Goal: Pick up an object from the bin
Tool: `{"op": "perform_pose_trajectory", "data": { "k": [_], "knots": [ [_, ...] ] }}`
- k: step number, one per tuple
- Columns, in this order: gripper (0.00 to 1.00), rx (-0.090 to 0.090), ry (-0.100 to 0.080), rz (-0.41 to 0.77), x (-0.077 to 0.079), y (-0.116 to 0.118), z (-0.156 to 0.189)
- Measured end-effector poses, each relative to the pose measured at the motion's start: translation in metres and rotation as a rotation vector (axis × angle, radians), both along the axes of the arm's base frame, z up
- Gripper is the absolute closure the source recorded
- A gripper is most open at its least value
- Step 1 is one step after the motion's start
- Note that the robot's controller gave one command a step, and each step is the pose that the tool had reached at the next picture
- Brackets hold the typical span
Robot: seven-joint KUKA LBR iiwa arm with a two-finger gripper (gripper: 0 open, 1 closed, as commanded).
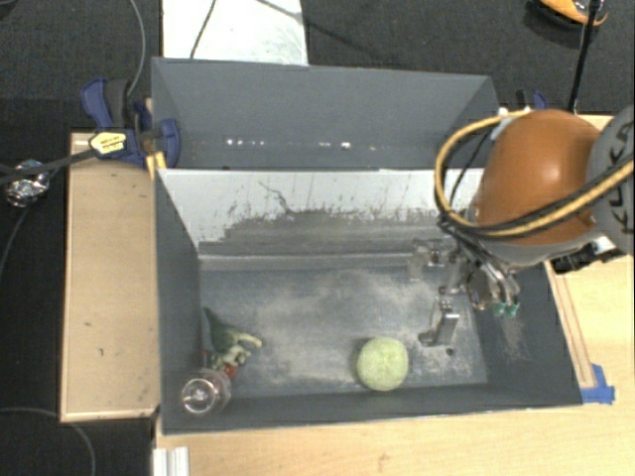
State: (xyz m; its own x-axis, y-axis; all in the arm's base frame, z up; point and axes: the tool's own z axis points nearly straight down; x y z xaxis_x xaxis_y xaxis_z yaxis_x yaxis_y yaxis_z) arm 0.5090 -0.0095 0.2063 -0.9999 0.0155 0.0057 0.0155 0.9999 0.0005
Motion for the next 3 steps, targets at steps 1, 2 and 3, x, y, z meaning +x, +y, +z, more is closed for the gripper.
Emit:
{"op": "perform_pose_trajectory", "data": {
  "k": [1, 2, 3],
  "knots": [
    [0.00, 0.000, -0.008, 0.000, 0.002, 0.000, 0.004],
    [0.00, -0.001, -0.015, 0.026, -0.006, 0.010, -0.035],
    [0.00, 0.000, -0.011, 0.073, -0.004, 0.035, -0.081]
  ]
}}
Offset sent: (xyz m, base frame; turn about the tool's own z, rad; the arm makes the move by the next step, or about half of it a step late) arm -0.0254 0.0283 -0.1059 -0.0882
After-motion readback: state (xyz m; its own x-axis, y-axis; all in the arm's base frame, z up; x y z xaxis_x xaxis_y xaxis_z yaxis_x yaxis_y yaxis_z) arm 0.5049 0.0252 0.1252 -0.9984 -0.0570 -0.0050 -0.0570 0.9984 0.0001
